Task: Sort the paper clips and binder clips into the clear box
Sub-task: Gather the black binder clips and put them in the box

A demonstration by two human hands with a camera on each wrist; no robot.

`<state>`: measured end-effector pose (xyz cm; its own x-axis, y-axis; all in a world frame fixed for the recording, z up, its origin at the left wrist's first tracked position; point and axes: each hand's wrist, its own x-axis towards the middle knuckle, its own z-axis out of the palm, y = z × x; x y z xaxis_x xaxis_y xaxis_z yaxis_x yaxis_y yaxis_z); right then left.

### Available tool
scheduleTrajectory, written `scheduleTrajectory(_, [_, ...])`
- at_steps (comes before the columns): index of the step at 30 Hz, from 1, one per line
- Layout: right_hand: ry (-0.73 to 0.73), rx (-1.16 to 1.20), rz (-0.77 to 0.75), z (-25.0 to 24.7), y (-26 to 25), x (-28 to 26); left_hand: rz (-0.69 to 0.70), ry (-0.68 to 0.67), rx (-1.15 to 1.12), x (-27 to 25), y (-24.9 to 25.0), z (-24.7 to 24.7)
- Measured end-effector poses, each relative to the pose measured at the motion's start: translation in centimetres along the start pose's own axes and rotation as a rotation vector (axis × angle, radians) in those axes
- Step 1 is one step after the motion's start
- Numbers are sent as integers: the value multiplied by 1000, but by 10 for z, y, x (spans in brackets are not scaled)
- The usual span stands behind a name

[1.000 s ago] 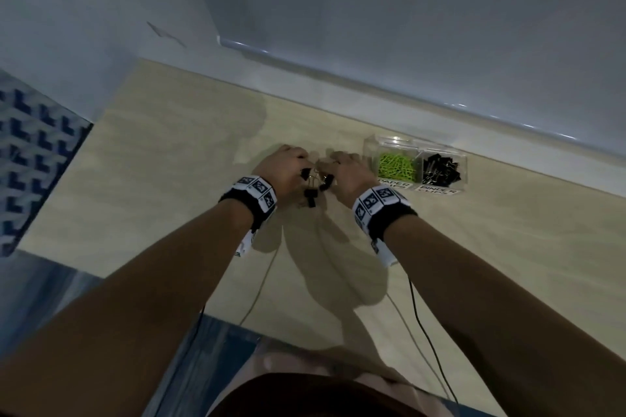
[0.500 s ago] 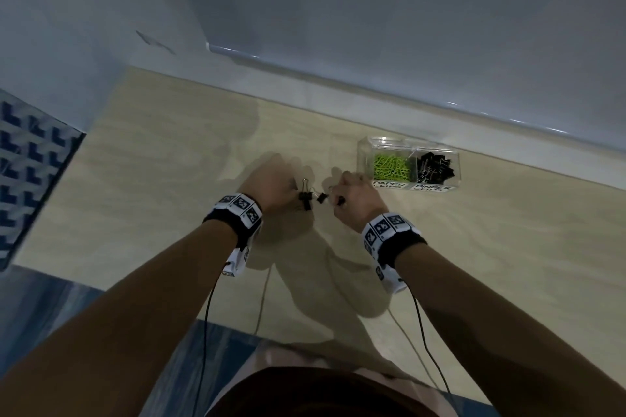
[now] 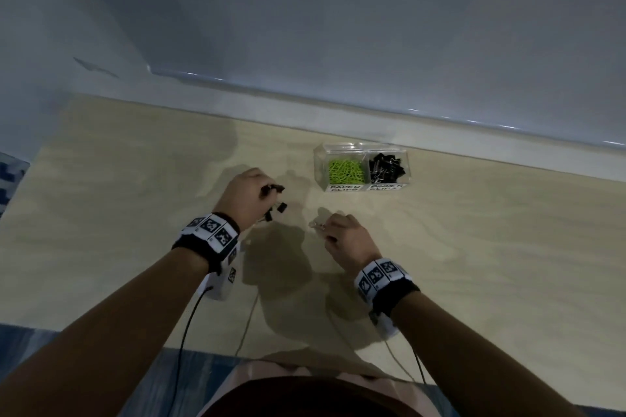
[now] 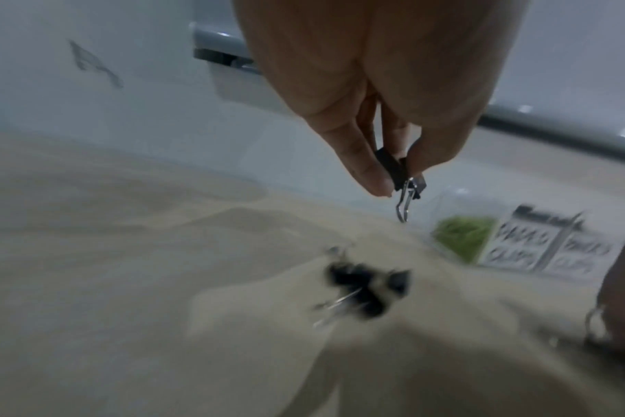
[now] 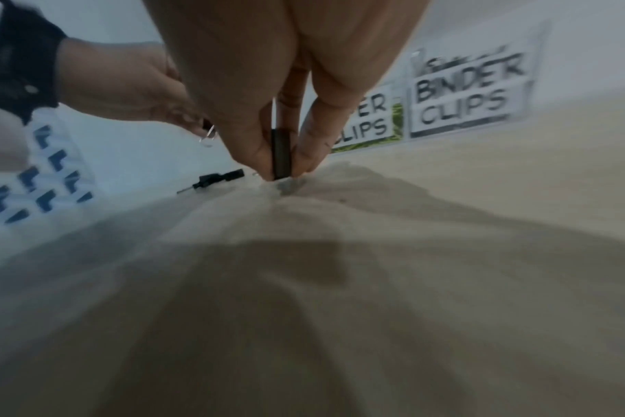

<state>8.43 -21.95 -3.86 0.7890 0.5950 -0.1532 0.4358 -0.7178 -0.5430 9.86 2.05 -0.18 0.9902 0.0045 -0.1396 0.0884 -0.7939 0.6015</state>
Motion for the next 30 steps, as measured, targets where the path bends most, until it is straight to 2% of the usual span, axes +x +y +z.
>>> scheduleTrajectory(3, [197, 132, 88, -8, 20, -25, 136, 28, -117, 25, 52, 9])
scheduleTrajectory(7, [469, 217, 199, -45, 41, -42, 251, -44, -123, 60, 125, 37])
scheduleTrajectory(10, [574, 184, 227, -82, 59, -30, 237, -157, -41, 77, 158, 63])
scheduleTrajectory(13, [624, 152, 243, -108, 75, -2, 215, -222, 43, 84, 167, 81])
scheduleTrajectory(15, [587, 134, 249, -116, 82, 18, 212, -184, 16, 83, 165, 81])
scheduleTrajectory(19, [414, 26, 215, -116, 84, 38, 206, -47, -57, 58, 135, 59])
scheduleTrajectory(20, [406, 9, 229, -114, 83, 38, 191, -12, -68, 47, 118, 52])
scheduleTrajectory(22, [479, -57, 233, -109, 73, 37, 138, 52, -57, 21, 74, 40])
scheduleTrajectory(24, [551, -136, 125, -99, 50, 37, 9, -8, 31, -5, 32, 30])
scheduleTrajectory(26, [505, -109, -35, -77, 18, 39, -127, -169, 191, -22, 2, 23])
scheduleTrajectory(28, [307, -13, -99, -50, -15, 43, -174, -268, 243, -28, -12, 20])
scheduleTrajectory(30, [105, 6, -93, -22, -39, 49, -191, -277, 210, -28, -15, 23])
